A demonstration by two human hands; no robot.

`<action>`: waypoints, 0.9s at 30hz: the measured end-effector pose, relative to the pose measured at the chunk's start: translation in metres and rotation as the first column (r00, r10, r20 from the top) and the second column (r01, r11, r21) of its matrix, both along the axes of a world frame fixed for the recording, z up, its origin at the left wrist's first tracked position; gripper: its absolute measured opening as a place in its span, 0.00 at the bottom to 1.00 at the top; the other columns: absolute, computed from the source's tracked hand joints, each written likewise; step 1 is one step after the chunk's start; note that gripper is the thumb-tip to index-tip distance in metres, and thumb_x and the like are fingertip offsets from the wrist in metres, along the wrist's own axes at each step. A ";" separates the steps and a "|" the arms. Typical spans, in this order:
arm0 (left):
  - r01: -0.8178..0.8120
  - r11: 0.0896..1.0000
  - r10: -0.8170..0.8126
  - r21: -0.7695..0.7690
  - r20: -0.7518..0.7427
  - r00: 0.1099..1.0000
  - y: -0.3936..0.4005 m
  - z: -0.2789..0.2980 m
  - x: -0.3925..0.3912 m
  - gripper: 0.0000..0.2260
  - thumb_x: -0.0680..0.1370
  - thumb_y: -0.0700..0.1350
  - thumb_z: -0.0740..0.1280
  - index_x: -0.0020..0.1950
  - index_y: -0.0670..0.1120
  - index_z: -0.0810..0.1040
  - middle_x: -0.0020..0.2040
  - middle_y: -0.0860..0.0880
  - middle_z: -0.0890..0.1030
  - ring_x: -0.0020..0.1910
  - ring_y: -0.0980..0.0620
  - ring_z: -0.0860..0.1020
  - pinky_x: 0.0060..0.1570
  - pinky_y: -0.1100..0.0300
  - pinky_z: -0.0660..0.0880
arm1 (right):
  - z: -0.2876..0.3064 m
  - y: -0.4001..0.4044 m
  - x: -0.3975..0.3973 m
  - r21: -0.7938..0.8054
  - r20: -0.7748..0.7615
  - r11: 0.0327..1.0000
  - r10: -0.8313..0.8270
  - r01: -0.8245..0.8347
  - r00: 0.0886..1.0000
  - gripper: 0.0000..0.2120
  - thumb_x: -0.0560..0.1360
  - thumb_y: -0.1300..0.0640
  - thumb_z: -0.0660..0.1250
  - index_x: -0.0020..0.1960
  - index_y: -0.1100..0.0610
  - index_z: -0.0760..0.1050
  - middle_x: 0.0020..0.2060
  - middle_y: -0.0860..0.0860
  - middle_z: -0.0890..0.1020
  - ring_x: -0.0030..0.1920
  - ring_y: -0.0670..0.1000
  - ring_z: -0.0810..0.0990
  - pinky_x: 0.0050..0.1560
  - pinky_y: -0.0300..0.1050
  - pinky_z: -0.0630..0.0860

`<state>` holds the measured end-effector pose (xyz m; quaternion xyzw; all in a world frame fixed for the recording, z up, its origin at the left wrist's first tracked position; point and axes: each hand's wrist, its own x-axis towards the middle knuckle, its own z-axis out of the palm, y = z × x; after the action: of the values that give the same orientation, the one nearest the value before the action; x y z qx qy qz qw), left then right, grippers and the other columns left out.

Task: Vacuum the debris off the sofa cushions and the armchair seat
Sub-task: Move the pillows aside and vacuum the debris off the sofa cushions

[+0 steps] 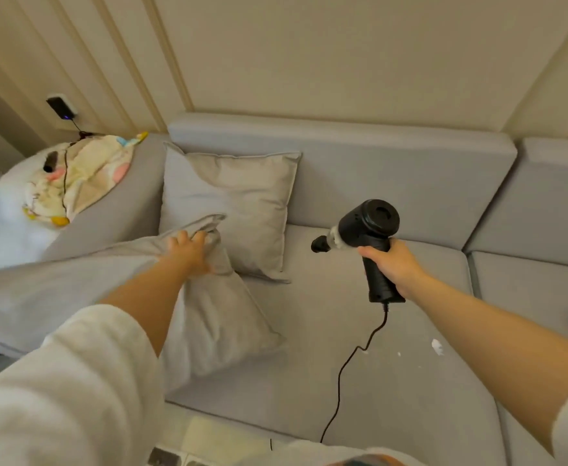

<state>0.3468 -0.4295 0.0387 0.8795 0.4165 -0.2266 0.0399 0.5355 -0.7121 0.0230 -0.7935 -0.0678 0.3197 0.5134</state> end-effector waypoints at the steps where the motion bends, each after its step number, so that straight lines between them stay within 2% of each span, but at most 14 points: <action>1: -0.022 0.996 0.021 -0.088 -0.009 1.000 -0.002 -0.003 0.002 0.35 0.75 0.53 0.66 0.76 0.47 0.50 0.75 0.39 0.54 0.75 0.39 0.53 0.73 0.46 0.55 | -0.002 -0.001 -0.002 -0.001 -0.001 1.000 -0.011 0.011 1.000 0.10 0.71 0.55 0.69 0.48 0.55 0.70 0.39 0.53 0.77 0.39 0.52 0.76 0.37 0.44 0.73; 2: -0.021 0.989 0.015 -0.149 -0.040 0.999 -0.006 -0.011 0.006 0.37 0.75 0.55 0.65 0.76 0.47 0.49 0.76 0.39 0.52 0.75 0.38 0.52 0.73 0.46 0.55 | -0.006 -0.002 -0.003 -0.006 -0.005 1.000 -0.028 0.028 1.000 0.11 0.71 0.55 0.69 0.49 0.55 0.70 0.39 0.53 0.77 0.39 0.52 0.76 0.38 0.44 0.73; 4: 0.031 0.977 -0.064 -0.211 -0.151 0.986 -0.020 -0.030 0.011 0.33 0.77 0.55 0.62 0.77 0.46 0.51 0.76 0.39 0.53 0.75 0.38 0.54 0.73 0.48 0.57 | -0.012 -0.007 -0.005 -0.017 -0.020 0.999 -0.048 0.048 0.999 0.11 0.72 0.55 0.69 0.50 0.56 0.70 0.39 0.54 0.77 0.39 0.53 0.76 0.41 0.46 0.74; 7: 0.125 0.942 -0.208 -0.311 -0.250 0.946 -0.053 -0.058 0.016 0.27 0.79 0.52 0.60 0.75 0.43 0.58 0.74 0.41 0.60 0.73 0.42 0.61 0.72 0.53 0.59 | -0.015 -0.019 -0.003 -0.044 -0.022 0.998 -0.040 0.039 0.999 0.12 0.72 0.56 0.69 0.53 0.57 0.71 0.41 0.55 0.77 0.42 0.55 0.77 0.45 0.50 0.75; 9: 0.148 0.912 -0.245 -0.383 -0.216 0.945 -0.078 -0.071 0.024 0.24 0.79 0.51 0.60 0.73 0.42 0.63 0.73 0.43 0.64 0.72 0.44 0.64 0.71 0.55 0.60 | -0.015 -0.026 0.001 -0.054 -0.020 0.997 -0.053 0.052 0.998 0.13 0.72 0.56 0.69 0.54 0.58 0.71 0.42 0.56 0.77 0.43 0.56 0.77 0.49 0.52 0.76; 12: 0.157 0.835 -0.231 -0.528 -0.077 0.970 -0.123 -0.080 0.048 0.22 0.77 0.49 0.64 0.70 0.43 0.67 0.71 0.44 0.69 0.69 0.45 0.68 0.68 0.57 0.64 | -0.014 -0.039 0.010 -0.026 -0.062 0.991 -0.133 0.131 0.989 0.13 0.72 0.56 0.68 0.54 0.59 0.71 0.44 0.58 0.78 0.44 0.58 0.77 0.48 0.52 0.76; 14: 0.160 0.737 -0.206 -0.657 0.007 0.978 -0.155 -0.080 0.070 0.24 0.75 0.47 0.68 0.70 0.44 0.67 0.70 0.44 0.70 0.68 0.45 0.69 0.67 0.56 0.65 | -0.013 -0.048 0.017 0.003 -0.113 0.980 -0.197 0.198 0.974 0.13 0.72 0.55 0.69 0.54 0.59 0.71 0.46 0.60 0.78 0.47 0.60 0.78 0.48 0.52 0.77; 17: 0.204 0.534 -0.238 -0.821 0.087 0.967 -0.202 -0.070 0.106 0.26 0.74 0.40 0.69 0.71 0.48 0.66 0.72 0.46 0.68 0.70 0.46 0.66 0.68 0.54 0.64 | -0.009 -0.060 0.033 0.037 -0.137 0.966 -0.248 0.255 0.959 0.16 0.72 0.54 0.69 0.55 0.60 0.71 0.47 0.60 0.78 0.48 0.61 0.79 0.50 0.54 0.77; 20: 0.257 0.394 -0.337 -0.882 0.122 0.934 -0.247 -0.060 0.132 0.23 0.73 0.39 0.69 0.67 0.50 0.70 0.71 0.49 0.68 0.70 0.49 0.64 0.68 0.54 0.62 | -0.004 -0.078 0.051 0.090 -0.154 0.949 -0.286 0.302 0.946 0.17 0.71 0.54 0.70 0.55 0.60 0.71 0.43 0.58 0.79 0.43 0.58 0.80 0.44 0.52 0.79; 21: 0.276 0.383 -0.359 -0.882 0.133 0.924 -0.261 -0.060 0.137 0.17 0.73 0.40 0.69 0.61 0.49 0.75 0.67 0.47 0.72 0.67 0.49 0.68 0.66 0.55 0.64 | -0.004 -0.085 0.057 0.105 -0.164 0.942 -0.298 0.317 0.940 0.15 0.72 0.54 0.69 0.54 0.59 0.71 0.41 0.57 0.78 0.41 0.57 0.80 0.41 0.50 0.79; 22: 0.286 0.390 -0.363 -0.876 0.139 0.921 -0.275 -0.061 0.143 0.09 0.72 0.40 0.69 0.51 0.47 0.78 0.59 0.46 0.77 0.60 0.49 0.73 0.62 0.55 0.68 | -0.003 -0.095 0.064 0.113 -0.167 0.939 -0.305 0.326 0.938 0.13 0.72 0.54 0.69 0.52 0.58 0.71 0.40 0.57 0.78 0.40 0.57 0.80 0.39 0.49 0.79; 23: 0.295 0.410 -0.359 -0.863 0.144 0.922 -0.286 -0.061 0.147 0.04 0.72 0.39 0.69 0.40 0.47 0.76 0.47 0.46 0.79 0.50 0.51 0.76 0.55 0.57 0.72 | -0.004 -0.105 0.071 0.112 -0.160 0.938 -0.309 0.329 0.937 0.11 0.72 0.54 0.69 0.50 0.57 0.71 0.41 0.57 0.78 0.41 0.57 0.80 0.40 0.49 0.79; 25: 0.310 0.488 -0.342 -0.816 0.148 0.928 -0.299 -0.068 0.154 0.14 0.73 0.38 0.68 0.30 0.48 0.69 0.32 0.49 0.74 0.33 0.55 0.73 0.38 0.63 0.70 | -0.009 -0.130 0.084 0.087 -0.129 0.943 -0.309 0.321 0.942 0.09 0.72 0.54 0.69 0.48 0.54 0.71 0.43 0.58 0.78 0.44 0.59 0.80 0.46 0.52 0.79; 27: 0.314 0.584 -0.326 -0.748 0.138 0.935 -0.300 -0.073 0.155 0.16 0.74 0.39 0.67 0.29 0.48 0.66 0.29 0.50 0.70 0.29 0.53 0.70 0.31 0.63 0.66 | -0.019 -0.155 0.094 0.044 -0.113 0.943 -0.325 0.331 0.939 0.10 0.72 0.55 0.68 0.50 0.56 0.71 0.45 0.59 0.78 0.48 0.60 0.80 0.51 0.55 0.78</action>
<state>0.5023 -0.7294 -0.0346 0.8394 0.1179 -0.3897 0.3601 0.6299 -0.8671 0.0044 -0.7597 0.0824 0.2684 0.5866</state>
